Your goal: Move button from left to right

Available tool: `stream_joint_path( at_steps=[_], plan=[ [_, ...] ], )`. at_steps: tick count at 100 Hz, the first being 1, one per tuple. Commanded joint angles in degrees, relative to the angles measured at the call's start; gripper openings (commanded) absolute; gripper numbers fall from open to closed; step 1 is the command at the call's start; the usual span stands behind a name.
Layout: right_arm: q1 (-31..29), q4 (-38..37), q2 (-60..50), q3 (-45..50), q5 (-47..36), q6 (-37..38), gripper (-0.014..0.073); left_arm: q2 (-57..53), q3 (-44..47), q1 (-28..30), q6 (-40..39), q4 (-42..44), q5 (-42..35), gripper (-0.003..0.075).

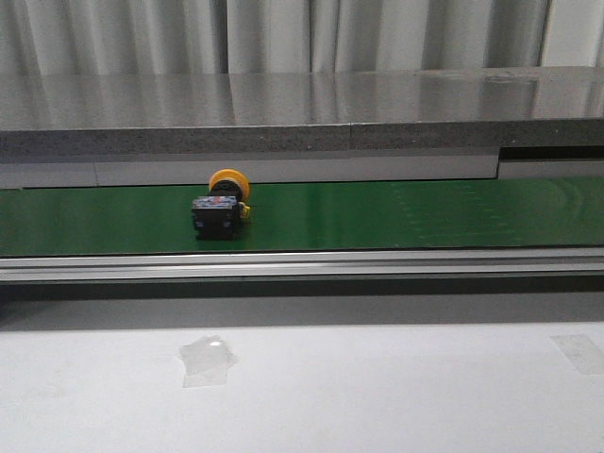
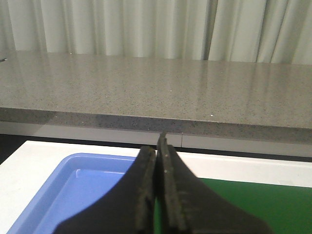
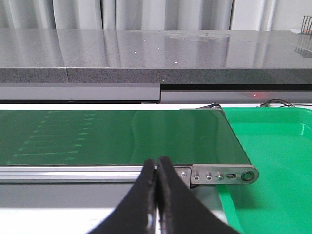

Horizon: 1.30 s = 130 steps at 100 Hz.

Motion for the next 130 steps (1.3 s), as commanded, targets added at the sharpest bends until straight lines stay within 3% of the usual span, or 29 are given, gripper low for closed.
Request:
stream_joint_path(
  at_steps=[1,40,71,107,130],
  plan=[
    [0.1,0.6,-1.0,-0.9,-4.9,0.0,-0.0066,0.2,-1.6,-0.1,-0.6,-0.6,-4.0,-0.002],
    [0.1,3.1,4.1,-10.5,-0.3,0.0,-0.0066,0.2,-1.6,-0.1,-0.6,-0.6,-4.0,-0.002],
    [0.1,3.0,19.0,-26.0,14.5,0.0,-0.0066,0.2,-1.6,-0.1,-0.6,-0.6,-4.0,-0.002],
    [0.1,3.1,41.6,-46.5,38.8,0.0,-0.0066,0.2,-1.6,-0.1,-0.6,-0.6,-4.0,-0.002],
    [0.1,8.7,50.7,-52.4,38.8,0.0,-0.0066,0.2,-1.6,-0.1,-0.6,-0.6,-4.0,-0.002]
  ],
)
